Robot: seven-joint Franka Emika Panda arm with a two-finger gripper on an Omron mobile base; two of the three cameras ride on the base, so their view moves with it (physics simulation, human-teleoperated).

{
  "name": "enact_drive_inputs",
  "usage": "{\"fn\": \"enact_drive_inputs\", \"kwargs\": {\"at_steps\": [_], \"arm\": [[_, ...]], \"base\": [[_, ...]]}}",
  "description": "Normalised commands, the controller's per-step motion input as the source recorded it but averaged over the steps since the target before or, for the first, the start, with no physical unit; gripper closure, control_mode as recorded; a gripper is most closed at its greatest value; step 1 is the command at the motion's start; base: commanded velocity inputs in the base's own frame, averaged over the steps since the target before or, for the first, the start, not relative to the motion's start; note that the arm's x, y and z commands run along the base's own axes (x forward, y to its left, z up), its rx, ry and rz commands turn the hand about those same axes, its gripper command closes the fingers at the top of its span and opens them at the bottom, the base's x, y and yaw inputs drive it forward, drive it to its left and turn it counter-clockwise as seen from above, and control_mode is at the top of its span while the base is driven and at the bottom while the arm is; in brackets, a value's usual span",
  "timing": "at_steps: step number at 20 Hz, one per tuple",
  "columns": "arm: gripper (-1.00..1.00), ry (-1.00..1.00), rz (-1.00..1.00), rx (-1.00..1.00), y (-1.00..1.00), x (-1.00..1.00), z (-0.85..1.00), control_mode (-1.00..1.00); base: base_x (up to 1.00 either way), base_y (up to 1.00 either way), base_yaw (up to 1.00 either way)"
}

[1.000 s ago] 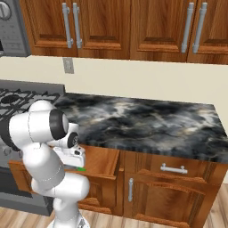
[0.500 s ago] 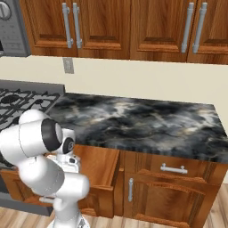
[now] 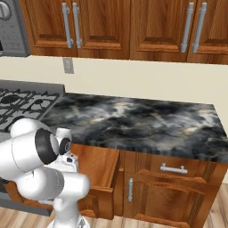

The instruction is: Restock the sink supplies by placing the sponge and soap dispenser on the counter and next to the sink. Make sure the soap dispenser is upright.

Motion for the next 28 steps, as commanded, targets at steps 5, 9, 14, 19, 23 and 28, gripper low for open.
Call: {"fn": "enact_drive_inputs", "kwargs": {"at_steps": [5, 9, 14, 19, 23, 28], "arm": [[-1.0, 0.0, 0.0, 0.0, 0.1, 0.44, -0.04, -1.0], [-1.0, 0.0, 0.0, 0.0, 0.43, 0.49, -0.08, -1.0], [-1.0, 0.0, -0.07, 0.0, 0.21, 0.24, -0.07, -1.0], [-1.0, 0.0, -0.09, 0.0, 0.0, 0.28, -0.06, -1.0], [-1.0, 0.0, -0.04, 0.0, -0.06, 0.11, -0.16, -1.0], [-1.0, -0.07, 0.0, 0.0, -0.22, -0.02, -0.21, -1.0]], "base": [[0.0, 0.0, 0.0], [0.0, 0.0, 0.0], [0.0, 0.0, 0.0], [0.0, 0.0, 0.0], [0.0, 0.0, 0.0], [0.0, 0.0, 0.0]]}}
